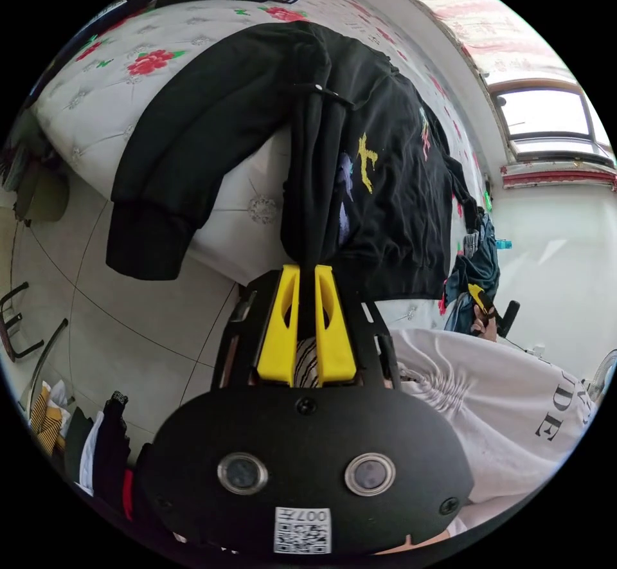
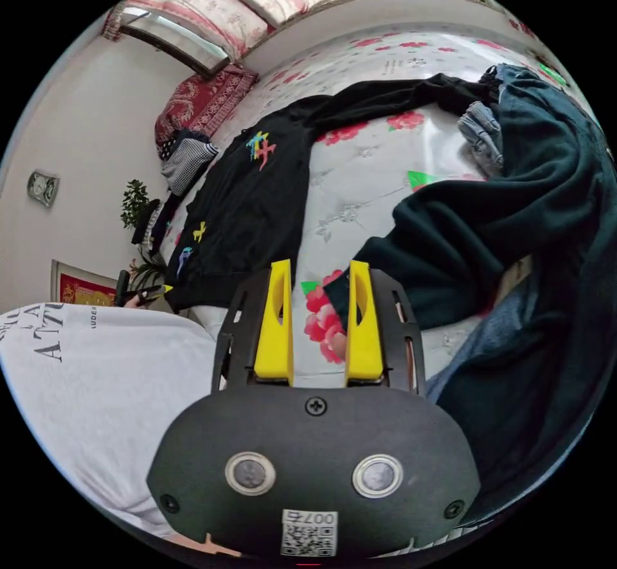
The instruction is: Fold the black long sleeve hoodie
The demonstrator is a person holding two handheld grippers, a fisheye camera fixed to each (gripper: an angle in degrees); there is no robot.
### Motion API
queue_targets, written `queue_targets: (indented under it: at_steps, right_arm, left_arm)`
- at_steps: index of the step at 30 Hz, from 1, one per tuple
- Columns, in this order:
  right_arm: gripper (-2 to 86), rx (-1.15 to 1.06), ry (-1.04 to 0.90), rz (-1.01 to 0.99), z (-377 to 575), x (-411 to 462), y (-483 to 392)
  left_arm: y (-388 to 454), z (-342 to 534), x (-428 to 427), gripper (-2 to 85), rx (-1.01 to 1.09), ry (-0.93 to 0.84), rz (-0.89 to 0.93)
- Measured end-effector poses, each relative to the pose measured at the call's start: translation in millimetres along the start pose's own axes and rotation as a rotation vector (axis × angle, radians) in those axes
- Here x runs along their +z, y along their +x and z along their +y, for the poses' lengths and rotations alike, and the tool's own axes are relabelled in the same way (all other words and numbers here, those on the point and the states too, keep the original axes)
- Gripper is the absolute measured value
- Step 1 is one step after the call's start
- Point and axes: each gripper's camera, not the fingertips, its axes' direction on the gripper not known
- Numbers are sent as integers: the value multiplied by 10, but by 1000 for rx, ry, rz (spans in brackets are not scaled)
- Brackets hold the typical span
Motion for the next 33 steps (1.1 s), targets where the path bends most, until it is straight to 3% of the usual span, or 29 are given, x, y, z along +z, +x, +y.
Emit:
queue_targets:
  at_steps: [6,10,14,18,23,27,30,33]
  right_arm:
    - [114,-128,-310,55,-122,1042,-607]
    - [92,-346,-419,418,-154,1347,-1094]
    - [59,-346,-410,221,-352,975,-1133]
    - [41,-270,-171,-17,-444,-259,-1084]
    - [31,-226,-137,-238,-382,-1348,-1001]
    - [28,-112,-243,-462,-446,-1318,-706]
    - [26,-47,-293,-439,-669,-927,-545]
    - [22,17,-325,-286,-1450,-351,-437]
  left_arm:
    - [100,-63,-122,41,57,-7,6]
    - [87,-109,-180,41,73,-19,24]
    - [51,-136,-354,40,66,-11,147]
    - [403,-71,-997,36,250,80,336]
    - [641,-50,-1655,34,439,73,489]
    - [487,-330,-1570,34,463,-27,464]
    - [232,-925,-1086,33,350,-112,468]
    - [66,-1796,-570,30,232,-148,456]
